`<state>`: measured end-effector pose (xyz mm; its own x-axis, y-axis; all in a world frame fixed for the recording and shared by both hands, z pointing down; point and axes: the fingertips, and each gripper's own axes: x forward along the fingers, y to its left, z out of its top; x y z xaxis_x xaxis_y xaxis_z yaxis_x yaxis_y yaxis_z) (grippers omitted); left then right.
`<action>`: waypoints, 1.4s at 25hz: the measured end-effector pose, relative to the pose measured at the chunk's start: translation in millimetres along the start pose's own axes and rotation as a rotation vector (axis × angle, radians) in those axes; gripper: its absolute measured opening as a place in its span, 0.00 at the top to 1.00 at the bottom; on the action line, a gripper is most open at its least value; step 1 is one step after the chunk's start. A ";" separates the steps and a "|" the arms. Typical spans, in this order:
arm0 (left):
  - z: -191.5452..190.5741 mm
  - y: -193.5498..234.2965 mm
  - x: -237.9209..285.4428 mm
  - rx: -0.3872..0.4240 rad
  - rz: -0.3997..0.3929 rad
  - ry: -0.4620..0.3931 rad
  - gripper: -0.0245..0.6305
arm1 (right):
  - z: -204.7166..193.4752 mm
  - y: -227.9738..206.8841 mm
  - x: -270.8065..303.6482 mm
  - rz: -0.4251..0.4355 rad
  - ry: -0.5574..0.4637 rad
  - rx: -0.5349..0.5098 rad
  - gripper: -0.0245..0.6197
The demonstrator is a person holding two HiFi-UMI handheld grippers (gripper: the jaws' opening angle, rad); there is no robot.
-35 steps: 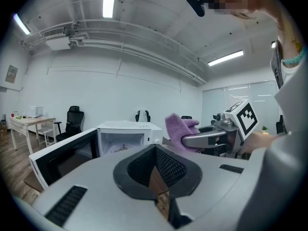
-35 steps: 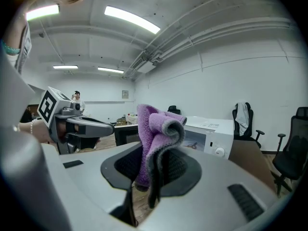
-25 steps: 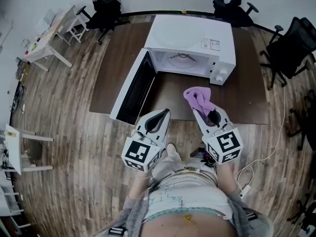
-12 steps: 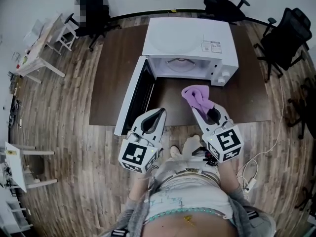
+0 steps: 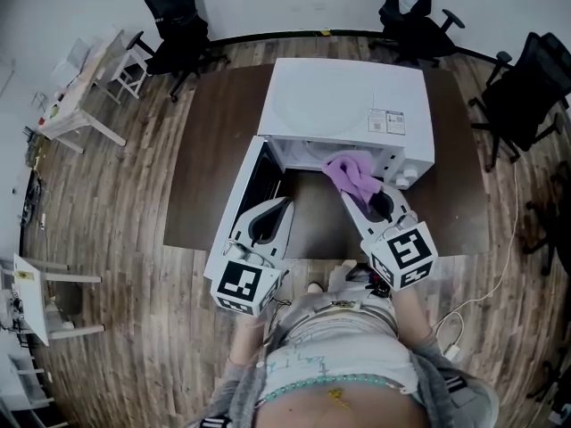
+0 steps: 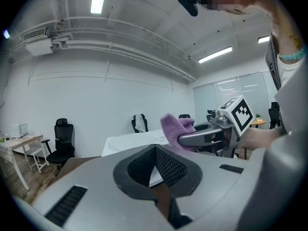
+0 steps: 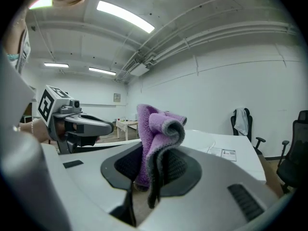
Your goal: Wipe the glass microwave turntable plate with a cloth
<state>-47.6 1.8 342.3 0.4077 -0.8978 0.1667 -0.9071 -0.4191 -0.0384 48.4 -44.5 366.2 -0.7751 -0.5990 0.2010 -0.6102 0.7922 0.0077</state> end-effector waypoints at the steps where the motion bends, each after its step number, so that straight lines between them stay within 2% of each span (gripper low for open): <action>1: 3.3 3.4 6.0 0.008 0.003 0.006 0.95 | 2.5 -4.8 3.9 0.008 -0.001 -0.001 0.81; 7: 28.4 14.1 41.4 0.078 0.002 0.022 0.95 | 10.1 -40.7 12.1 0.035 -0.009 -0.009 0.81; 12: 36.5 16.9 60.0 0.064 -0.021 0.021 0.95 | 15.3 -61.5 11.2 0.039 -0.036 -0.017 0.81; 16: 43.7 14.7 78.1 0.114 -0.032 0.020 0.95 | 17.7 -79.7 9.1 0.032 -0.054 -0.023 0.81; 25: 61.3 43.9 108.9 0.239 -0.025 0.069 0.95 | 26.2 -112.9 7.2 -0.036 -0.067 -0.030 0.81; 35: 65.8 111.6 132.6 0.289 -0.029 0.084 0.94 | 24.1 -136.0 28.9 -0.164 -0.050 0.003 0.81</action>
<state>-87.9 -173.0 295.3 0.4119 -0.8755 0.2527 -0.8232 -0.4765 -0.3088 105.1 -172.4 347.3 -0.6723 -0.7252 0.1486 -0.7294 0.6832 0.0340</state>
